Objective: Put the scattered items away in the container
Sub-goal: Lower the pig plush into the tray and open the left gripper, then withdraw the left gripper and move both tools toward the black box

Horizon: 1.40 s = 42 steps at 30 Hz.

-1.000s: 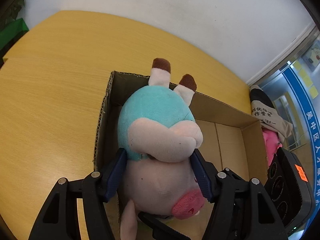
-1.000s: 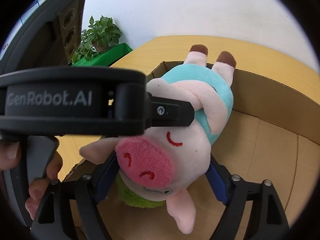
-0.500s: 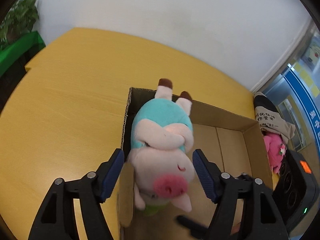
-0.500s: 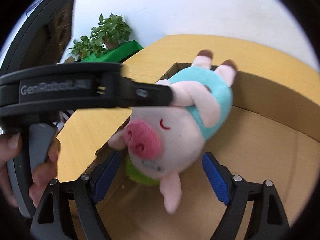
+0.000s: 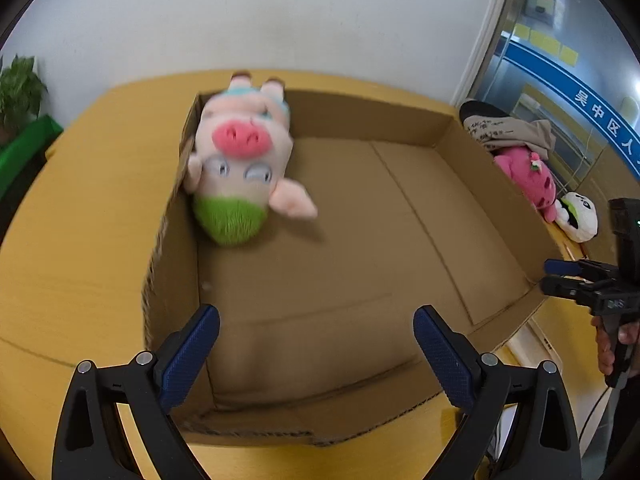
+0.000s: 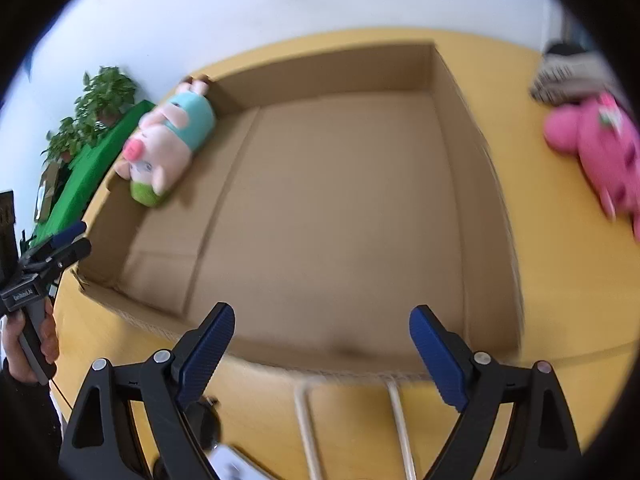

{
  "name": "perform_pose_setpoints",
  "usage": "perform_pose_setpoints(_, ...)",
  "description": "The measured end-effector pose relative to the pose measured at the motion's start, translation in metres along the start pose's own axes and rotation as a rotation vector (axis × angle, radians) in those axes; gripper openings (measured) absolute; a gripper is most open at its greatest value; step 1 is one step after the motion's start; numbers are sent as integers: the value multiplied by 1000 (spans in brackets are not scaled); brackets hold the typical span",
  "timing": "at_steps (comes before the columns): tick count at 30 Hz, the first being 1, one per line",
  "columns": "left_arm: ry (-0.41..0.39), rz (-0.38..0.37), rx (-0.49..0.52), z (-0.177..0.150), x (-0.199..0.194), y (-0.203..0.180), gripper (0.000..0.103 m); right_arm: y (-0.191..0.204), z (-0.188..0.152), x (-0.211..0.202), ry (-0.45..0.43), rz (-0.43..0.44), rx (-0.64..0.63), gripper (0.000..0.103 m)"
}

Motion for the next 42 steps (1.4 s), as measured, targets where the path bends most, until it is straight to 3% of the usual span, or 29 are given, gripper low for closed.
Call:
perform_pose_setpoints(4, -4, 59, -54, -18, 3, 23, 98, -7, -12, -6, -5, -17, 3, 89)
perform_pose_setpoints(8, -52, 62, -73, -22, -20, 23, 98, -2, -21, -24, -47, -47, 18, 89)
perform_pose_setpoints(14, -297, 175, -18, -19, -91, -7, 103, 60, -22, -114, -389, -152, -104, 90)
perform_pose_setpoints(16, -354, 187, -1, -22, -105, -22, 103, 83, -30, -126, -437, -227, -162, 91)
perform_pose_setpoints(20, -389, 138, 2, -31, -121, -51, 103, 110, -43, -114, -403, -234, -217, 91)
perform_pose_setpoints(25, -400, 154, 32, -42, -136, -75, 103, 103, -52, -105, -380, -272, -183, 91)
perform_pose_setpoints(30, -392, 154, -22, -51, -142, -81, 103, 101, -62, -113, -371, -298, -224, 91)
perform_pose_setpoints(38, -384, 184, -15, -68, -148, -92, 103, 90, -79, -131, -400, -267, -192, 91)
perform_pose_setpoints(42, -368, 154, -5, -70, -145, -95, 103, 88, -85, -132, -396, -262, -200, 91)
Point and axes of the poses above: each gripper's, at about its wrist camera, not at the fingertips, and x roughly the way its jaws point, y to its left, z to its top, the point moved 10 cm from there along x, roughly the way its jaws point, and after that the axes turned 15 degrees about y, right-handed, at the moved point
